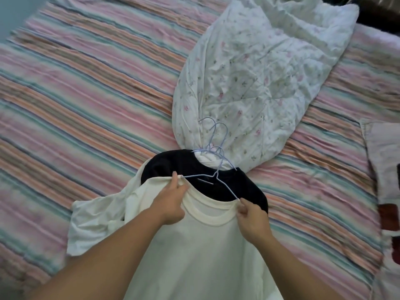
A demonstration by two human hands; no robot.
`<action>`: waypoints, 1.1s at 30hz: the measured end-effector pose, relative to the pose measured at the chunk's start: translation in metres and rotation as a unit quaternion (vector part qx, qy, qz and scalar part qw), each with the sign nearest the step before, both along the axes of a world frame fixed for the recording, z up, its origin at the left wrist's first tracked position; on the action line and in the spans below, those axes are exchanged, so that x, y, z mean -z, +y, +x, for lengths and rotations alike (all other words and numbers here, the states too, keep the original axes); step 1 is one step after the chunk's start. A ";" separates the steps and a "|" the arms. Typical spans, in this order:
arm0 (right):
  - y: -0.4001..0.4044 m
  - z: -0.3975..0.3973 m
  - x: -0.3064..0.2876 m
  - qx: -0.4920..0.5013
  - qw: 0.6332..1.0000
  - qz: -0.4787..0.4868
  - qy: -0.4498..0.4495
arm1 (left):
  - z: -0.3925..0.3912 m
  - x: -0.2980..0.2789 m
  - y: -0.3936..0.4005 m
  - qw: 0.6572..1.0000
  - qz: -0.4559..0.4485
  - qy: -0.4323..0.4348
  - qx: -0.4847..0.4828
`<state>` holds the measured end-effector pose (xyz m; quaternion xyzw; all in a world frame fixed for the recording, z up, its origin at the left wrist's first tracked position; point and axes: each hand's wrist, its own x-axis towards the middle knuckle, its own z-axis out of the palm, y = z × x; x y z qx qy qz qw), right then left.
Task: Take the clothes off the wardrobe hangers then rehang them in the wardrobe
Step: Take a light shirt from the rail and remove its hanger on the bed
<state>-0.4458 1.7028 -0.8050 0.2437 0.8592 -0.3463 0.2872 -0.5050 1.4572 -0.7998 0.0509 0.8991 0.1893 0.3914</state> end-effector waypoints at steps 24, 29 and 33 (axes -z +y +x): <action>-0.133 0.051 -0.392 -0.369 0.902 0.055 0.219 | 0.109 -0.370 -0.112 0.986 -0.071 0.154 0.004; -0.180 0.114 -0.488 -0.444 0.859 0.046 0.252 | 0.191 -0.478 -0.168 0.977 -0.082 0.194 -0.039; -0.220 0.164 -0.556 -0.505 0.817 0.043 0.276 | 0.271 -0.542 -0.206 0.966 -0.113 0.219 -0.077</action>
